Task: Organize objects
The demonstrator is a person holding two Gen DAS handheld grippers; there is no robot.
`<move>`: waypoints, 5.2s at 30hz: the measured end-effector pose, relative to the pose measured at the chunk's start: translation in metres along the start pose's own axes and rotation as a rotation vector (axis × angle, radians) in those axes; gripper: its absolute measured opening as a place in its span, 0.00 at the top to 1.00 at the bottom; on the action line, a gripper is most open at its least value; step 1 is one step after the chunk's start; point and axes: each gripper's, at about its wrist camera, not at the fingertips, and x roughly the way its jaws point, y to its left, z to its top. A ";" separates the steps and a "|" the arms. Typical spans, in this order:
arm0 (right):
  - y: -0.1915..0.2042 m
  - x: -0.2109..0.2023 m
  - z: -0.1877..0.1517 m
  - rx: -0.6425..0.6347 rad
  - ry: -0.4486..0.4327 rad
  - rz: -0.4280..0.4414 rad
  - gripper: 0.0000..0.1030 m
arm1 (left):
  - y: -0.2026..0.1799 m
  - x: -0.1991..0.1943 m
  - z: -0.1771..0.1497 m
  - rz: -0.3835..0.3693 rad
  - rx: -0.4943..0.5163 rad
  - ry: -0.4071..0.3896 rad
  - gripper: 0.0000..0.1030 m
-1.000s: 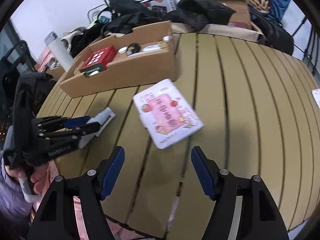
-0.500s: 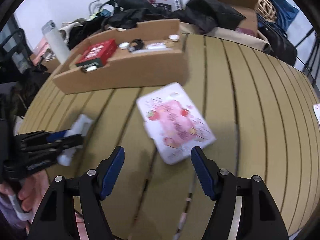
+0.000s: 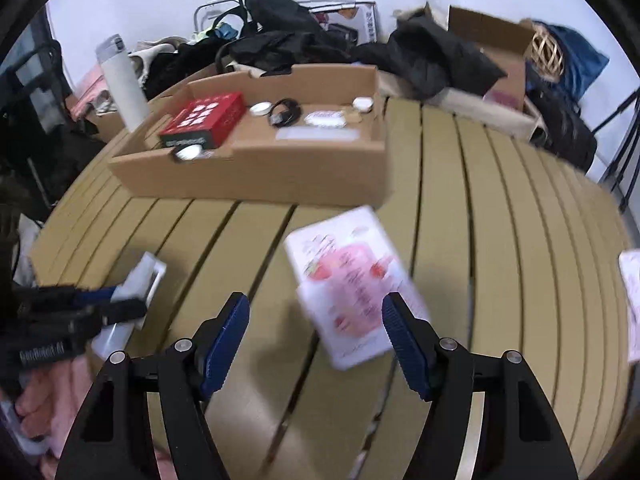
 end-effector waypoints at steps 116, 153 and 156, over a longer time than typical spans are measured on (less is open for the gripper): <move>-0.008 -0.106 -0.119 0.168 -0.023 0.159 0.34 | -0.023 -0.161 -0.073 0.245 0.074 -0.227 0.00; -0.020 0.011 -0.062 0.126 0.056 0.144 0.69 | -0.062 0.030 -0.013 -0.027 0.076 0.005 0.51; -0.022 0.006 -0.069 0.147 0.068 0.160 0.69 | -0.058 0.026 -0.019 -0.031 0.066 -0.001 0.51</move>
